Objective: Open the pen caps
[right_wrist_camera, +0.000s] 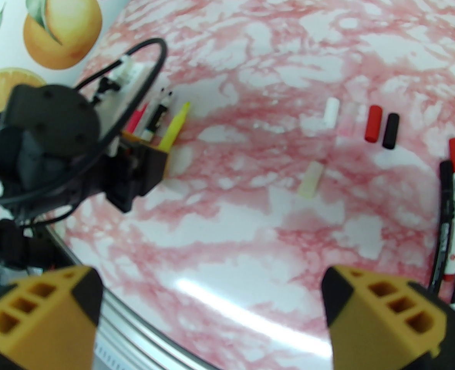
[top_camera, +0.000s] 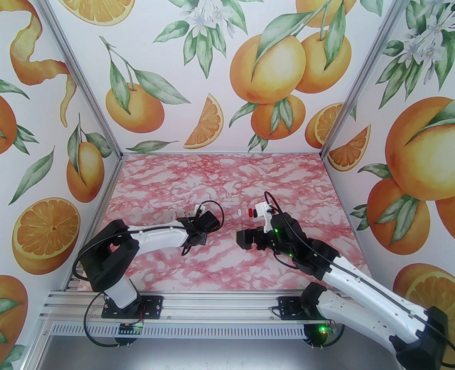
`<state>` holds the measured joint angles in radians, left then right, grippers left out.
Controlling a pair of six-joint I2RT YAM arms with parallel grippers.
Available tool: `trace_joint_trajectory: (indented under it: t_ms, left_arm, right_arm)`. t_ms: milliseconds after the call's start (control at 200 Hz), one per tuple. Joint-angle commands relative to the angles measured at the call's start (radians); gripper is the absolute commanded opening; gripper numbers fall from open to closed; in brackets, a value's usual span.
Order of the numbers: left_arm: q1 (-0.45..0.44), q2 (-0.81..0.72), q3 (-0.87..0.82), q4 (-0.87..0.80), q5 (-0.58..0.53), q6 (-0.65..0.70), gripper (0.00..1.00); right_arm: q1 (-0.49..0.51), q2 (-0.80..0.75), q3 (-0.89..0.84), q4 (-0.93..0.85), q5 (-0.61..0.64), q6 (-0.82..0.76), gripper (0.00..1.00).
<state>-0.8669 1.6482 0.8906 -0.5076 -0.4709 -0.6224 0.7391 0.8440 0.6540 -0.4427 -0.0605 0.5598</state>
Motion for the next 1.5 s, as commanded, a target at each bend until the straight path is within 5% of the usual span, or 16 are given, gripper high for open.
trace_joint_trajectory:
  t_ms: [0,315,691,776,976,1271,1496]
  left_arm:
    - [-0.012,-0.090,0.010,-0.016,0.006,-0.009,0.32]
    - [-0.013,-0.365,-0.111,0.162,0.251,0.056,0.33]
    - [-0.015,-0.607,-0.265,0.436,0.608,0.087,0.40]
    - [-0.015,-0.641,-0.264,0.450,0.637,0.101,0.49]
    - [-0.014,-0.695,-0.232,0.447,0.701,0.162,1.00]
    - [-0.014,-0.702,-0.183,0.404,0.793,0.254,1.00]
    - [-0.015,-0.692,-0.176,0.367,0.717,0.225,1.00]
  right_arm:
    - [0.005,-0.021,-0.018,-0.017,0.074,0.027,0.99]
    - [-0.019,-0.001,-0.003,-0.132,0.185,0.091,0.79]
    - [-0.236,0.147,0.049,-0.301,0.259,0.068,0.61]
    - [-0.262,0.194,0.053,-0.286,0.258,0.057,0.58]
    - [-0.305,0.314,0.072,-0.231,0.251,0.025,0.52]
    - [-0.371,0.496,0.123,-0.172,0.241,-0.036,0.43]
    - [-0.407,0.580,0.159,-0.149,0.230,-0.073,0.36]
